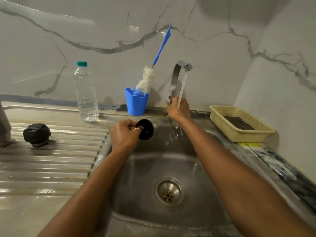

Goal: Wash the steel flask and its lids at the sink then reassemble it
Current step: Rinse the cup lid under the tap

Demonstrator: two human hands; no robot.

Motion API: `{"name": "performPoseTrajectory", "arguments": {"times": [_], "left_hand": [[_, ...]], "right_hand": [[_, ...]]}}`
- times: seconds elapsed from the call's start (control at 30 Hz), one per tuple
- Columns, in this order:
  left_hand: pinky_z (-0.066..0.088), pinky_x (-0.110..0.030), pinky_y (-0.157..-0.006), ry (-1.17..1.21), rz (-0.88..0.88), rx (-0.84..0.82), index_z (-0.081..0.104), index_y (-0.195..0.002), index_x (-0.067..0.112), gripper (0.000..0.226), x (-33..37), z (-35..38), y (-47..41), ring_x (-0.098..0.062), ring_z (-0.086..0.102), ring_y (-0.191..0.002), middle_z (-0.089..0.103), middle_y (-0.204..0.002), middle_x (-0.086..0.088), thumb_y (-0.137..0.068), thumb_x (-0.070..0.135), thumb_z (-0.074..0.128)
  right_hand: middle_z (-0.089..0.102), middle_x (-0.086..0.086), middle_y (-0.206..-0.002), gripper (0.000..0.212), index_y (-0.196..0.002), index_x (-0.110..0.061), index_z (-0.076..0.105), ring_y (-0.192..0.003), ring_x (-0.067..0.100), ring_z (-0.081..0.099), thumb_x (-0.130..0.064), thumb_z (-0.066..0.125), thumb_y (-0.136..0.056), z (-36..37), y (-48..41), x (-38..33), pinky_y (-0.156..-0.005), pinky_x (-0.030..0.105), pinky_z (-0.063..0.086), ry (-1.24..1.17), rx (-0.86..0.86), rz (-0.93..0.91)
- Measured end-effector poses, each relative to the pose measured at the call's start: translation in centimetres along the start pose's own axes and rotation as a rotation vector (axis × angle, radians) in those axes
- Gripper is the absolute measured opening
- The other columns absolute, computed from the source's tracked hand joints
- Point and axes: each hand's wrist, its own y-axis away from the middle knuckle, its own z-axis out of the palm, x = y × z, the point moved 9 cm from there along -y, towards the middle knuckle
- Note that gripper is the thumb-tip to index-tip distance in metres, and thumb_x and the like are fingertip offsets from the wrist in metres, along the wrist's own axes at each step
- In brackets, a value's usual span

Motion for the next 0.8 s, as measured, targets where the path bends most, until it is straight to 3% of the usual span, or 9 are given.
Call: {"name": "performPoseTrajectory", "arguments": {"times": [0.07, 0.13, 0.23, 0.3, 0.43, 0.53, 0.67, 0.73, 0.8], "left_hand": [[0.057, -0.031, -0.081, -0.029, 0.005, -0.016, 0.077, -0.100, 0.017, 0.011, 0.0, 0.2, 0.1, -0.006, 0.063, -0.076, 0.064, -0.072, 0.011, -0.090, 0.013, 0.075], [0.054, -0.029, -0.077, -0.076, 0.023, -0.053, 0.076, -0.099, 0.017, 0.010, 0.0, 0.7, 0.5, -0.010, 0.064, -0.079, 0.065, -0.076, 0.008, -0.090, 0.014, 0.075], [0.055, -0.028, -0.074, -0.125, 0.041, -0.106, 0.075, -0.094, 0.020, 0.005, 0.7, 1.9, 1.3, -0.012, 0.066, -0.081, 0.071, -0.082, 0.002, -0.090, 0.016, 0.074], [0.055, -0.027, -0.069, -0.171, 0.061, -0.110, 0.075, -0.089, 0.020, 0.005, 2.2, 3.0, 1.2, -0.014, 0.066, -0.079, 0.072, -0.082, -0.001, -0.090, 0.016, 0.073], [0.038, -0.019, -0.052, -0.222, 0.030, -0.096, 0.074, -0.090, 0.012, 0.006, 5.7, 5.9, 0.3, -0.009, 0.057, -0.068, 0.066, -0.077, -0.002, -0.091, 0.013, 0.069], [0.044, -0.020, -0.055, -0.226, 0.014, -0.186, 0.075, -0.095, 0.012, 0.009, 6.2, 8.9, 0.1, -0.010, 0.061, -0.070, 0.067, -0.079, -0.002, -0.092, 0.016, 0.068], [0.046, -0.015, -0.065, -0.181, 0.209, -0.384, 0.069, -0.111, 0.013, 0.018, 8.2, 12.9, 1.4, -0.010, 0.063, -0.082, 0.070, -0.098, -0.002, -0.100, 0.014, 0.055], [0.041, -0.012, -0.065, -0.140, 0.236, -0.475, 0.067, -0.120, 0.012, 0.027, 9.3, 14.4, 1.7, -0.012, 0.061, -0.091, 0.066, -0.107, 0.000, -0.104, 0.015, 0.046], [0.050, -0.021, -0.079, -0.055, 0.176, -0.542, 0.072, -0.111, 0.008, 0.030, 10.2, 15.5, 1.6, -0.019, 0.064, -0.097, 0.069, -0.105, -0.005, -0.104, 0.017, 0.044]], "right_hand": [[0.055, 0.002, -0.096, 0.014, -0.102, -0.012, 0.061, -0.085, 0.017, 0.056, -0.026, 0.059, -0.102, 0.7, 1.1, -0.2, -0.071, 0.027, 0.046, 0.211, -0.068, -0.051], [0.058, 0.004, -0.091, 0.016, -0.095, -0.008, 0.062, -0.075, 0.015, 0.057, -0.023, 0.059, -0.102, 2.0, 2.5, -0.3, -0.068, 0.027, 0.050, 0.377, -0.199, -0.151], [0.072, 0.012, -0.100, 0.034, -0.104, -0.003, 0.071, -0.084, 0.022, 0.068, -0.031, 0.053, -0.104, 2.5, 5.3, -0.1, -0.078, 0.032, 0.057, 0.341, -0.462, -0.246], [0.073, 0.013, -0.109, 0.051, -0.115, -0.008, 0.072, -0.097, 0.027, 0.069, -0.049, 0.042, -0.106, 1.1, 7.0, 0.0, -0.088, 0.041, 0.058, 0.115, -0.519, -0.176], [0.063, 0.011, -0.130, 0.061, -0.134, -0.021, 0.058, -0.106, 0.030, 0.069, -0.067, 0.039, -0.099, 1.0, 9.9, 2.4, -0.073, 0.041, 0.064, -0.609, -0.563, 0.283], [0.067, 0.018, -0.121, 0.043, -0.124, -0.016, 0.059, -0.097, 0.029, 0.071, -0.051, 0.046, -0.104, 0.9, 10.3, 3.4, -0.072, 0.040, 0.064, -0.922, -0.449, 0.449], [0.071, 0.022, -0.107, 0.038, -0.113, -0.009, 0.063, -0.101, 0.031, 0.071, -0.039, 0.041, -0.108, 0.7, 10.5, 5.4, -0.083, 0.044, 0.062, -1.196, -0.287, 0.665], [0.072, 0.018, -0.096, 0.044, -0.115, -0.008, 0.065, -0.090, 0.029, 0.071, -0.043, 0.041, -0.107, 0.8, 11.0, 5.7, -0.063, 0.038, 0.064, -1.301, -0.276, 0.777], [0.072, 0.018, -0.093, 0.052, -0.116, -0.006, 0.066, -0.088, 0.028, 0.070, -0.051, 0.044, -0.105, 0.9, 11.0, 5.8, -0.051, 0.035, 0.062, -1.363, -0.283, 0.840]]}}
